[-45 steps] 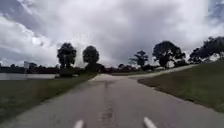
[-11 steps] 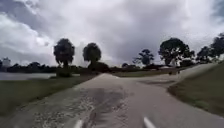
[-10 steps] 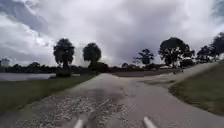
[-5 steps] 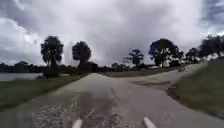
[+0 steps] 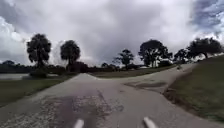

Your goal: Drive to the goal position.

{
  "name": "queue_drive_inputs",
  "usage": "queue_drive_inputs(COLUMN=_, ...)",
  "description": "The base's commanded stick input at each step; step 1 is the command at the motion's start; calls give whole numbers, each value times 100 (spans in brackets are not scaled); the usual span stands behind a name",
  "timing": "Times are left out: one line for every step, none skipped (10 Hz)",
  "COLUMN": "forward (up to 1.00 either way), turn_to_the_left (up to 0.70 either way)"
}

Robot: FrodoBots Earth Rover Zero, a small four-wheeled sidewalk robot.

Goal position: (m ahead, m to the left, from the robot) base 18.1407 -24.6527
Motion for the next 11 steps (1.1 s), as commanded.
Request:
queue_drive_inputs(forward=70, turn_to_the_left=0)
queue_drive_inputs(forward=70, turn_to_the_left=0)
queue_drive_inputs(forward=70, turn_to_the_left=0)
queue_drive_inputs(forward=70, turn_to_the_left=-2)
queue_drive_inputs(forward=70, turn_to_the_left=-21)
queue_drive_inputs(forward=70, turn_to_the_left=-31)
queue_drive_inputs(forward=70, turn_to_the_left=-34)
queue_drive_inputs(forward=70, turn_to_the_left=-35)
queue_drive_inputs(forward=70, turn_to_the_left=-35)
queue_drive_inputs(forward=70, turn_to_the_left=-35)
queue_drive_inputs(forward=70, turn_to_the_left=-35)
